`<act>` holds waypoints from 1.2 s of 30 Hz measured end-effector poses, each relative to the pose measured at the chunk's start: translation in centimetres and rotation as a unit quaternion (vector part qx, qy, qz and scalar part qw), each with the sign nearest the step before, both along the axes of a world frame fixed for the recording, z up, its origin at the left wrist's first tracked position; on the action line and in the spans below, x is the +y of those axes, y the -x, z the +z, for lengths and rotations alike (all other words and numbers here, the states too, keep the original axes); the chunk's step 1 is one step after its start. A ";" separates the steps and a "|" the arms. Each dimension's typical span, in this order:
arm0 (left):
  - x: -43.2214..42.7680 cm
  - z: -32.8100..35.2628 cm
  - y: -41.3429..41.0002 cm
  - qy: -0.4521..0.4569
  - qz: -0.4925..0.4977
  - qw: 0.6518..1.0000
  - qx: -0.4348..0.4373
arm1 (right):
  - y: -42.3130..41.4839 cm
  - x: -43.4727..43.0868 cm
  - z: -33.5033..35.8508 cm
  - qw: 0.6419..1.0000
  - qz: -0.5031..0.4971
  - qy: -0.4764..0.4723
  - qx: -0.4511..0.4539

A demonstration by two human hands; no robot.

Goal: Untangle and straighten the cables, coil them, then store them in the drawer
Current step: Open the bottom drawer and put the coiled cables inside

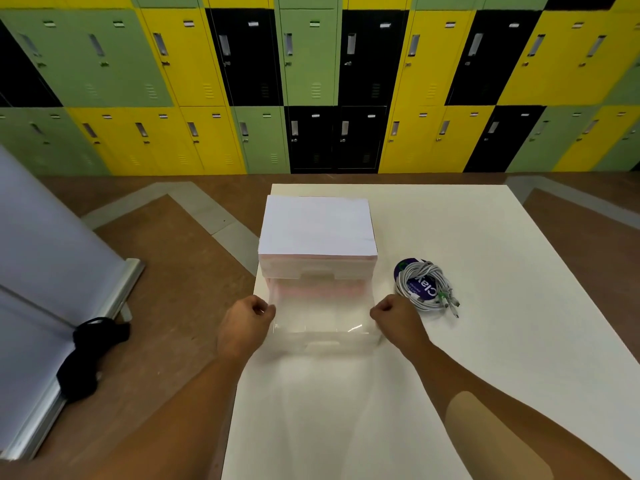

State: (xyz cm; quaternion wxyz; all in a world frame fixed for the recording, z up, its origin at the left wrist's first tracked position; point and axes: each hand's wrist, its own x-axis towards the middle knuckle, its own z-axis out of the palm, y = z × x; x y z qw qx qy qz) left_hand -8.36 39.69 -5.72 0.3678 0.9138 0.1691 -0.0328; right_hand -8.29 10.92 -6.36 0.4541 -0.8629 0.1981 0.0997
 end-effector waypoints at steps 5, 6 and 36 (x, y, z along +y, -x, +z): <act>0.3 0.2 1.0 -0.033 -0.029 0.999 0.026 | 1.4 -0.4 0.2 0.999 0.030 -0.006 0.019; 0.3 0.2 1.2 -0.036 -0.032 0.998 0.032 | 1.6 -0.4 0.2 0.999 0.030 -0.008 0.021; -0.6 0.5 1.4 -0.070 -0.025 0.997 0.014 | 2.6 -1.7 -0.3 0.996 0.079 -0.043 0.020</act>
